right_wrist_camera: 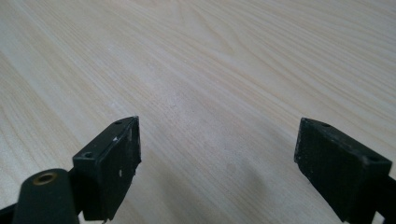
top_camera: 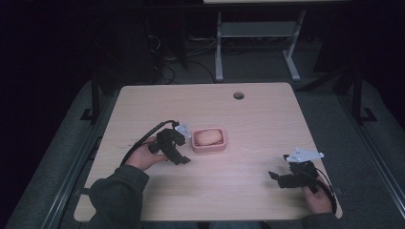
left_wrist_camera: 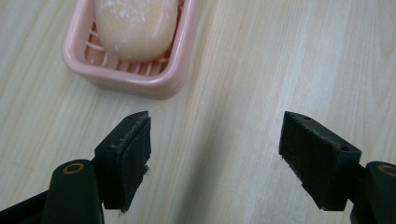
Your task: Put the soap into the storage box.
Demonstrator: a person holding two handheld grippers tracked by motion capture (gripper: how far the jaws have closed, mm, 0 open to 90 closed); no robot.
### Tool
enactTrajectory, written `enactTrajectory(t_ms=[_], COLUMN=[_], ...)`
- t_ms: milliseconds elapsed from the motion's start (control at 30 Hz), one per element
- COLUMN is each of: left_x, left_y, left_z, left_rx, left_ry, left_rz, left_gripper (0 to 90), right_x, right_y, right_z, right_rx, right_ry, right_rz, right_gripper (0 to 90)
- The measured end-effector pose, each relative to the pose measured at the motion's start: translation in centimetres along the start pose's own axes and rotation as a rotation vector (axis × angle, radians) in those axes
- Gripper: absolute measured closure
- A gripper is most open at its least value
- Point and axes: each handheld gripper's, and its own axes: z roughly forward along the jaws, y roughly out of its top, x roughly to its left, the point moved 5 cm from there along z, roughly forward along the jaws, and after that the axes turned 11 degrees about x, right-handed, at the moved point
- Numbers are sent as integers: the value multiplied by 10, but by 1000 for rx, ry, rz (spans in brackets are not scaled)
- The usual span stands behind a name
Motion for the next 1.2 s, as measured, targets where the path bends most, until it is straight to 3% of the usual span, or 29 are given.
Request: enactTrajectory(t_ms=[1200], left_x=[-27], left_y=[-37], left_z=[0], left_rx=[-19], left_ry=[-6], left_rz=[-18], left_gripper=[249], right_x=[1], right_y=[-1], right_z=[2], right_rx=[16], right_ry=[0], right_rz=[-3], right_gripper=[141])
